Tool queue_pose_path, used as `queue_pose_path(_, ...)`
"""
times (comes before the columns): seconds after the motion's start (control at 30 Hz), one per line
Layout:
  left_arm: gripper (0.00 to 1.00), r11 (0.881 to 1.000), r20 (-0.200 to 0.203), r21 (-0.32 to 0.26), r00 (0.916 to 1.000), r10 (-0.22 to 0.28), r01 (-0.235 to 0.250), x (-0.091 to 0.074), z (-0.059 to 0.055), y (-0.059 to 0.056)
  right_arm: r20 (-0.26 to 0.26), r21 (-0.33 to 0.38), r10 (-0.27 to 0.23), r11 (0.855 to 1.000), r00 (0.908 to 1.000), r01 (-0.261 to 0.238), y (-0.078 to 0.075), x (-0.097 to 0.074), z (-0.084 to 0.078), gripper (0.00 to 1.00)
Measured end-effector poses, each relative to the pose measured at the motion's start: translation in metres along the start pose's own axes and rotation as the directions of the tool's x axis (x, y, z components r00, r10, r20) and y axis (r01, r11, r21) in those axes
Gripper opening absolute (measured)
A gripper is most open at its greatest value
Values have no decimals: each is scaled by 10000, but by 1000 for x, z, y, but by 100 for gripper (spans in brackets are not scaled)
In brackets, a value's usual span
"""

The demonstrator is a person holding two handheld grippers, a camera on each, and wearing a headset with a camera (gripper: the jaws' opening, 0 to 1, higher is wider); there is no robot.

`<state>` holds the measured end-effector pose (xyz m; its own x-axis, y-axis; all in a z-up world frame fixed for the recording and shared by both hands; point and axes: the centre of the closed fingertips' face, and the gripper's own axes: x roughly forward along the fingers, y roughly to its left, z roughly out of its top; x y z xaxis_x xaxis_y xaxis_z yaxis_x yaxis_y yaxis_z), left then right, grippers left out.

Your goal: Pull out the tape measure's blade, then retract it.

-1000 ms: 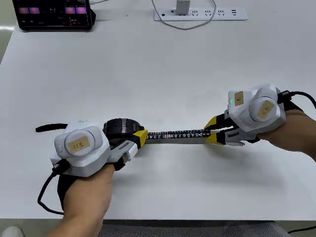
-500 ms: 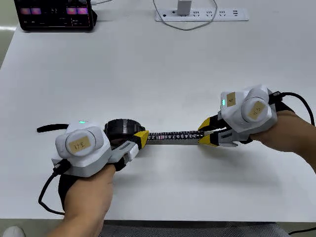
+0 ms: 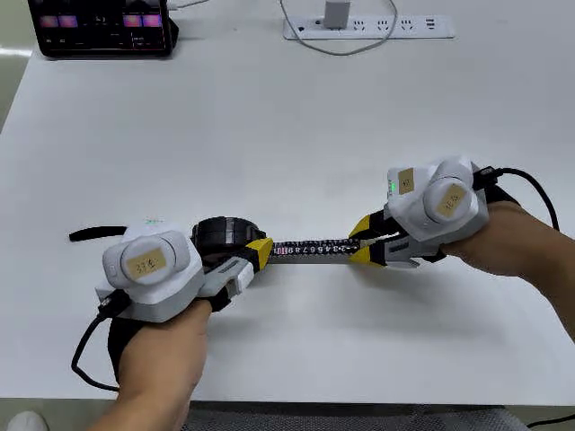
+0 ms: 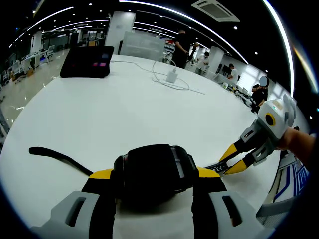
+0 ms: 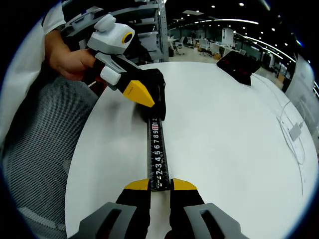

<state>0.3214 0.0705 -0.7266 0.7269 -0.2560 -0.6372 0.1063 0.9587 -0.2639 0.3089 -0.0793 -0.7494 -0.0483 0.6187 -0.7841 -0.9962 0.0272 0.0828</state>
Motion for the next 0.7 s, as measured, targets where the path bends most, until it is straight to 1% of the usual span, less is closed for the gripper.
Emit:
queue_pose_path(0.33,58,10000,-2,-31,10000,-22,22,0,0,0,76,-45,135,9999,9999,-134,2,8,8,10)
queue_pose_path(0.7,58,9999,37,-119,10000,-54,55,0,0,1,182,-28,71,10000,9998,-71,2,14,14,10)
